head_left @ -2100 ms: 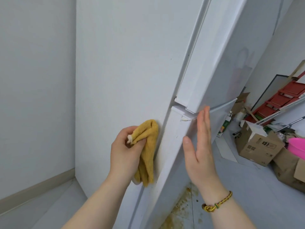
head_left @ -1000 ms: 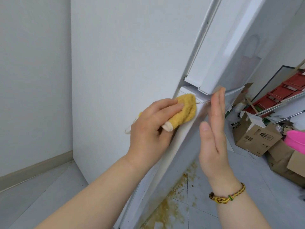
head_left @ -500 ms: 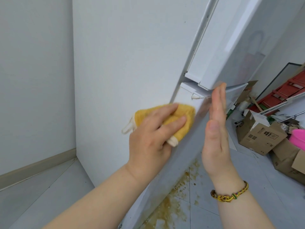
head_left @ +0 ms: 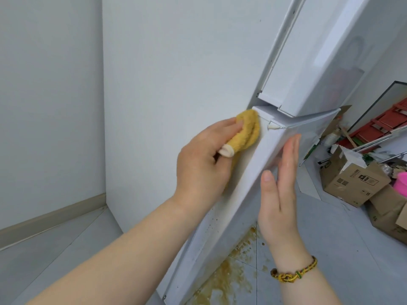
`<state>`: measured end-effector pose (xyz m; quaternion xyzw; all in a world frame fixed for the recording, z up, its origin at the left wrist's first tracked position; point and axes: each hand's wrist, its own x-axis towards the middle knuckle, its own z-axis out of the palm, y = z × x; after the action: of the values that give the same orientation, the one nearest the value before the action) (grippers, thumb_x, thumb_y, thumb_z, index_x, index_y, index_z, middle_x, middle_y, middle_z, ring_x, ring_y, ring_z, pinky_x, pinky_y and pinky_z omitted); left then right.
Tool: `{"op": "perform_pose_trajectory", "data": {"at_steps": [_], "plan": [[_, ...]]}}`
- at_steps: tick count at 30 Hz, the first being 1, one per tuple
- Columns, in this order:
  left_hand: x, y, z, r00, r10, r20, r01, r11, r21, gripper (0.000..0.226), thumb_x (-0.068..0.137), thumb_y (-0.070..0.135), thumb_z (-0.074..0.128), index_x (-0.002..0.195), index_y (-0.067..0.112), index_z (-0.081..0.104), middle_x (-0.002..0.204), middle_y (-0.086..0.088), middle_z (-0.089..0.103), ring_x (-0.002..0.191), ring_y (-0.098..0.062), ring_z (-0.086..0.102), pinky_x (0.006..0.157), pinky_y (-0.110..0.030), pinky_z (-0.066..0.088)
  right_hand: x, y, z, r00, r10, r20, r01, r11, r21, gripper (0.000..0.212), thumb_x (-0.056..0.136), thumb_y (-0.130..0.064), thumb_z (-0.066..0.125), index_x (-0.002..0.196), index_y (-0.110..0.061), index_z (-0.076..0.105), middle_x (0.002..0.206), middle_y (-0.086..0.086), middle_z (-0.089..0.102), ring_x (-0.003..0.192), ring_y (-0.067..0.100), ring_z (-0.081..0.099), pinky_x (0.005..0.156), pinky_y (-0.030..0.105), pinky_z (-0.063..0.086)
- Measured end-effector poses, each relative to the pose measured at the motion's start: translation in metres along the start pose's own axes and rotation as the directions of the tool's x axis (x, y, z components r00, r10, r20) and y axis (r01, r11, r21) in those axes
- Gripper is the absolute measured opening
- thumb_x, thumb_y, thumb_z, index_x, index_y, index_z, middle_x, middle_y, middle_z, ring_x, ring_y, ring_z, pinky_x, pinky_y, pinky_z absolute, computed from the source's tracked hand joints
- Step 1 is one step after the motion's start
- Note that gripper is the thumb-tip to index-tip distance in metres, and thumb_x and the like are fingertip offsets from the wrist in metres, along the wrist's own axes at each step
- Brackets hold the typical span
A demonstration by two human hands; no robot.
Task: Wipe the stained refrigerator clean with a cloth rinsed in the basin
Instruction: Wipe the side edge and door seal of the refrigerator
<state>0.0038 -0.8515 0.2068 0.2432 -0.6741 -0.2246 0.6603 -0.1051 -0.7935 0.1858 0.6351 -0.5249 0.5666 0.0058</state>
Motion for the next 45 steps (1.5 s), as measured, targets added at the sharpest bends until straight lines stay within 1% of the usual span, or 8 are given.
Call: {"op": "perform_pose_trajectory", "data": {"at_steps": [4,13,19,24,28,34,40,45], "plan": [[-0.035,-0.030,0.007,0.986,0.164,-0.010,-0.162,0.981,0.105,0.036,0.080,0.011,0.046,0.113,0.023,0.053,0.122,0.006,0.055,0.111,-0.011,0.053,0.094,-0.014,0.040,0.004,0.007,0.005,0.999,-0.044,-0.014,0.043,0.997,-0.064,0.048,0.092,-0.033,0.026,0.131,-0.042,0.000,0.142,-0.025,-0.006,0.136,-0.012,-0.004,0.113,0.011,0.002],[-0.144,-0.103,-0.011,0.965,-0.024,0.261,-0.067,0.939,0.336,0.038,0.072,0.019,0.045,0.109,0.031,0.050,0.122,0.007,0.045,0.103,-0.010,0.050,0.070,-0.015,0.048,-0.024,0.006,0.012,1.000,-0.015,0.007,0.016,0.992,-0.127,0.058,0.092,-0.034,0.030,0.135,-0.056,-0.002,0.142,-0.035,-0.008,0.140,-0.004,-0.003,0.113,0.011,0.003],[-0.153,-0.087,-0.014,0.734,-0.606,0.306,0.606,0.788,0.109,0.042,0.077,-0.014,0.051,0.100,0.016,0.070,0.094,0.024,0.050,0.094,-0.009,0.055,0.077,0.005,0.030,-0.057,0.021,0.035,0.998,0.054,0.007,-0.052,0.982,-0.183,0.062,0.090,-0.025,0.031,0.137,-0.040,-0.006,0.143,-0.021,-0.010,0.134,-0.016,-0.008,0.109,0.006,0.000],[-0.079,-0.034,-0.014,0.909,-0.360,0.209,0.404,0.884,-0.237,0.052,0.067,-0.010,0.049,0.102,0.027,0.060,0.095,0.018,0.057,0.089,0.019,0.053,0.078,0.000,0.037,-0.059,0.021,0.032,0.998,0.057,0.031,-0.053,0.990,-0.131,0.064,0.089,-0.029,0.034,0.138,-0.050,-0.001,0.143,-0.035,-0.010,0.137,-0.010,-0.005,0.114,0.013,0.003],[-0.092,-0.051,-0.009,0.939,-0.292,0.183,0.324,0.928,-0.182,0.051,0.067,-0.006,0.047,0.103,0.026,0.063,0.100,0.022,0.054,0.096,0.020,0.050,0.083,0.000,0.035,-0.060,0.018,0.027,0.997,0.034,0.070,-0.026,0.993,-0.117,0.060,0.091,-0.045,0.037,0.131,-0.065,-0.003,0.141,-0.045,-0.008,0.141,-0.001,-0.001,0.116,0.024,0.008],[-0.169,-0.090,-0.013,0.673,-0.696,0.249,0.716,0.698,0.017,0.054,0.078,-0.016,0.053,0.075,0.037,0.060,0.087,0.018,0.056,0.086,-0.007,0.054,0.072,0.004,0.033,-0.056,0.028,0.028,0.997,0.007,0.075,0.003,0.992,-0.123,0.066,0.091,-0.026,0.033,0.137,-0.056,-0.004,0.139,-0.045,-0.011,0.140,-0.004,-0.006,0.117,0.027,0.006],[-0.112,-0.049,-0.009,0.873,-0.438,0.214,0.481,0.848,-0.224,0.045,0.077,-0.007,0.060,0.083,0.037,0.066,0.094,0.014,0.058,0.088,0.015,0.054,0.074,-0.001,0.040,-0.059,0.034,0.028,0.997,-0.007,0.078,0.015,0.995,-0.097,0.063,0.088,-0.018,0.032,0.138,-0.041,0.001,0.140,-0.045,-0.008,0.138,-0.008,-0.006,0.117,0.025,0.004],[-0.154,-0.087,-0.012,0.968,0.037,0.247,-0.069,0.990,0.125,0.039,0.076,0.014,0.054,0.111,0.028,0.052,0.113,0.002,0.046,0.103,-0.015,0.051,0.071,-0.026,0.052,-0.060,0.033,0.025,0.997,-0.005,0.072,0.012,0.996,-0.092,0.058,0.091,-0.022,0.033,0.137,-0.037,0.002,0.141,-0.043,-0.007,0.141,-0.001,-0.003,0.118,0.032,0.009]]}}
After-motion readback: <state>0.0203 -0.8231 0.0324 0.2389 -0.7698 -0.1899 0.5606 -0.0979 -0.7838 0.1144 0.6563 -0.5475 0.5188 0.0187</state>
